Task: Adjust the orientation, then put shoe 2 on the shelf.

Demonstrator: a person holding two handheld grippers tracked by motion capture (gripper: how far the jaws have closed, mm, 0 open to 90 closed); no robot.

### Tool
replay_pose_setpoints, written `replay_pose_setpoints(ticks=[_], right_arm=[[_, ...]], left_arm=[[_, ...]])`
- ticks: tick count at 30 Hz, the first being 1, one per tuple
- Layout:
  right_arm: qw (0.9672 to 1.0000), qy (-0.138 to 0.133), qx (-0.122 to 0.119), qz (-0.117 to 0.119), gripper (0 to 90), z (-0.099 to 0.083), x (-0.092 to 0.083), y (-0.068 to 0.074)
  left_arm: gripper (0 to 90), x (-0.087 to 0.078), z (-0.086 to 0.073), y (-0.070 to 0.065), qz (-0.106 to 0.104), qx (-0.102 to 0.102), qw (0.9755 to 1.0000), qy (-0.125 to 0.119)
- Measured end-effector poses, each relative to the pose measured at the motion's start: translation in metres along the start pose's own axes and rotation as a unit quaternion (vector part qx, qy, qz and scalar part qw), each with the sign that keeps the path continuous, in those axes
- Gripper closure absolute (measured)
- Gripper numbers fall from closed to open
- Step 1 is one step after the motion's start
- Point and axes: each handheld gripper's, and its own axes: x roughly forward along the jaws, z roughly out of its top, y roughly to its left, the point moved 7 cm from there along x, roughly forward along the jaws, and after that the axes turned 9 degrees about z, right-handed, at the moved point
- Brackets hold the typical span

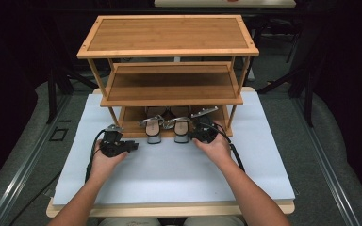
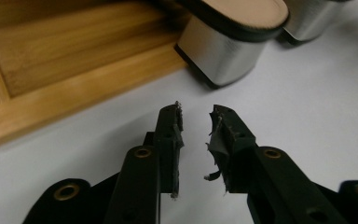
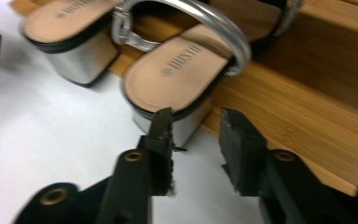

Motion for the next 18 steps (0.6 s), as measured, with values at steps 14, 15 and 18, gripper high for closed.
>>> replay_pose_setpoints(ticks=[14,15,18], right_arm=[[0.9993,0.003,0.036,-0.012,76.4,-0.002,0.018,-0.006],[0.9994,0.002,0.034,-0.009,76.4,-0.002,0.018,-0.006],[0.9994,-0.001,0.034,-0.001,76.3,-0.001,0.021,-0.002]], left_arm=[[82.1,0.03,0.027,-0.01,0.01,-0.008,0.9999,-0.001],[82.2,0.031,0.028,-0.011,0.012,-0.005,0.9999,0.0],[85.1,0.034,0.029,-0.012,0.018,-0.005,0.9998,0.0]])
